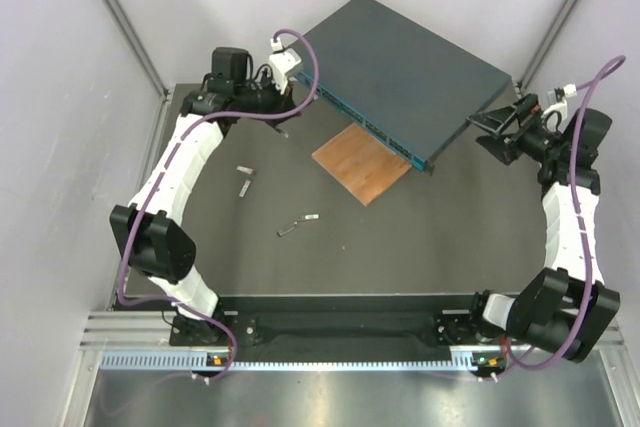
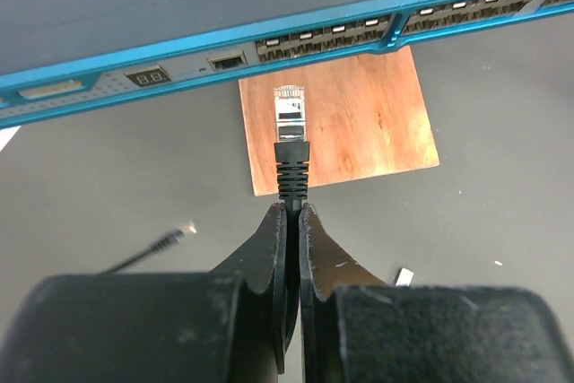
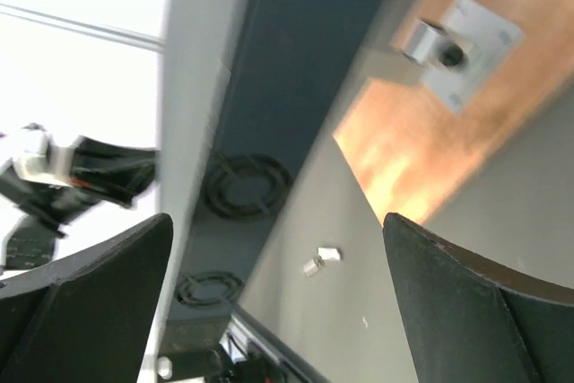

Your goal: Insert the plug into the switch port

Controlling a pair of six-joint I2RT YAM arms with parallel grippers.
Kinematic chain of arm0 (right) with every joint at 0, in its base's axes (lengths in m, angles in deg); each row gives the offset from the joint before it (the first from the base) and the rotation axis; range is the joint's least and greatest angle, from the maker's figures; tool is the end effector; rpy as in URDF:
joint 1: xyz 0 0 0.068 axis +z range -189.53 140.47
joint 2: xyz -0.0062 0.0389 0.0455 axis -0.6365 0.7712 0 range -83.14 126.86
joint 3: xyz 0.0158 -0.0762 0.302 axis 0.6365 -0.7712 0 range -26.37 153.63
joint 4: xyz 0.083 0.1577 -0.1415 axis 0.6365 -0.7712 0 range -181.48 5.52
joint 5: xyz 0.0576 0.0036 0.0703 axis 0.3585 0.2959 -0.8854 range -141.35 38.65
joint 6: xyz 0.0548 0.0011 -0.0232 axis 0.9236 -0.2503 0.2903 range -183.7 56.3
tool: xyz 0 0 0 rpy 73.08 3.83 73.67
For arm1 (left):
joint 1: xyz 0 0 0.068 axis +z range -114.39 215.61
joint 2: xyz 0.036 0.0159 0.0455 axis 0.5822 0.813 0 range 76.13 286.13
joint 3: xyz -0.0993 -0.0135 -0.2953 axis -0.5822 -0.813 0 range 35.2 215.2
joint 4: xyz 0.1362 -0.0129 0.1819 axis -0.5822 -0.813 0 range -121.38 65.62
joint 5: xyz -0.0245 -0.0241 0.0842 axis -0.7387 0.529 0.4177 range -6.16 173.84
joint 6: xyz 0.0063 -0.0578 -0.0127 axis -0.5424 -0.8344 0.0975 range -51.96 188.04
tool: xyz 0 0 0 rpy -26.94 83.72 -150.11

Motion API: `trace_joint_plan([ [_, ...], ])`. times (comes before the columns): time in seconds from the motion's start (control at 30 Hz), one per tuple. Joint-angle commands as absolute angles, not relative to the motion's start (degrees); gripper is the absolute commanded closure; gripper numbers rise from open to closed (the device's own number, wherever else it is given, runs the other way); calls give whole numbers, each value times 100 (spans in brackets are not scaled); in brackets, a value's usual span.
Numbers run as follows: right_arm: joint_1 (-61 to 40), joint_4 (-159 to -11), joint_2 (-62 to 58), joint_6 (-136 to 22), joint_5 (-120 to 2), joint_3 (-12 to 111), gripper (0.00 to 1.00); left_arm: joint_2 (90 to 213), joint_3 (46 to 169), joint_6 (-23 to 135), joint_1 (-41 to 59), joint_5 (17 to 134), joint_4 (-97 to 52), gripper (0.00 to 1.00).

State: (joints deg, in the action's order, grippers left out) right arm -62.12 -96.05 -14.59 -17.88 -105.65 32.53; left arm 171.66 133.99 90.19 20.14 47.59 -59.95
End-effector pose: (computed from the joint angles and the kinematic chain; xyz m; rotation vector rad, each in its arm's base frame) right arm 0.2140 -0.0506 0.3848 0.5013 1.8884 1.1803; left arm 0.3269 -0.1172 0.4296 1.0043 1.8095 -0.6002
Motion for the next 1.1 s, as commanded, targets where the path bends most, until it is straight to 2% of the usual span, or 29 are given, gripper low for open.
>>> trace_joint_plan([
  [0.0, -6099, -7598, -1371, -808, -10892, 3208, 0, 17123, 13311, 8975, 1996, 4631, -5699, 100],
  [0.13, -5896, -6946, -1257, -473, -10813, 3024, 0, 17114, 13250, 8966, 2005, 4666, -5708, 100],
  [0.4, -5360, -6831, -1020, -385, -10409, 2936, 0, 17202, 13232, 8896, 1909, 4885, -5559, 100],
  [0.47, -5316, -6699, -976, -280, -10347, 2892, 4, 17255, 13276, 8896, 1856, 5026, -5567, 100],
  [0.5, -5272, -6620, -949, -175, -10269, 2874, 7, 17272, 13328, 8896, 1786, 5096, -5567, 100],
  [0.53, -5254, -6611, -949, -139, -10233, 2839, 18, 17299, 13372, 8896, 1759, 5166, -5611, 100],
  [0.6, -5228, -6567, -949, -60, -10189, 2813, 25, 17421, 13547, 8914, 1672, 5386, -5734, 100],
  [0.63, -5228, -6567, -966, -42, -10145, 2778, 35, 17526, 13627, 8905, 1662, 5430, -5882, 100],
  [0.7, -5219, -6532, -993, -7, -10110, 2760, 45, 17606, 13820, 8782, 1636, 5580, -5971, 100],
  [0.73, -5202, -6532, -1002, -7, -10092, 2760, 59, 17641, 13865, 8730, 1636, 5606, -5998, 100],
  [0.83, -5167, -6610, -1011, -50, -10075, 2786, 79, 17616, 13935, 8492, 1627, 5659, -5998, 100],
  [0.9, -5131, -6654, -993, -103, -10066, 2786, 83, 17580, 13927, 8413, 1627, 5711, -6007, 100],
  [0.97, -5114, -6672, -1011, -129, -10057, 2786, 94, 17554, 13961, 8378, 1627, 5808, -6076, 100],
  [1.07, -5096, -6751, -1011, -208, -10031, 2795, 100, 17554, 14049, 8377, 1636, 6010, -6174, 100],
])
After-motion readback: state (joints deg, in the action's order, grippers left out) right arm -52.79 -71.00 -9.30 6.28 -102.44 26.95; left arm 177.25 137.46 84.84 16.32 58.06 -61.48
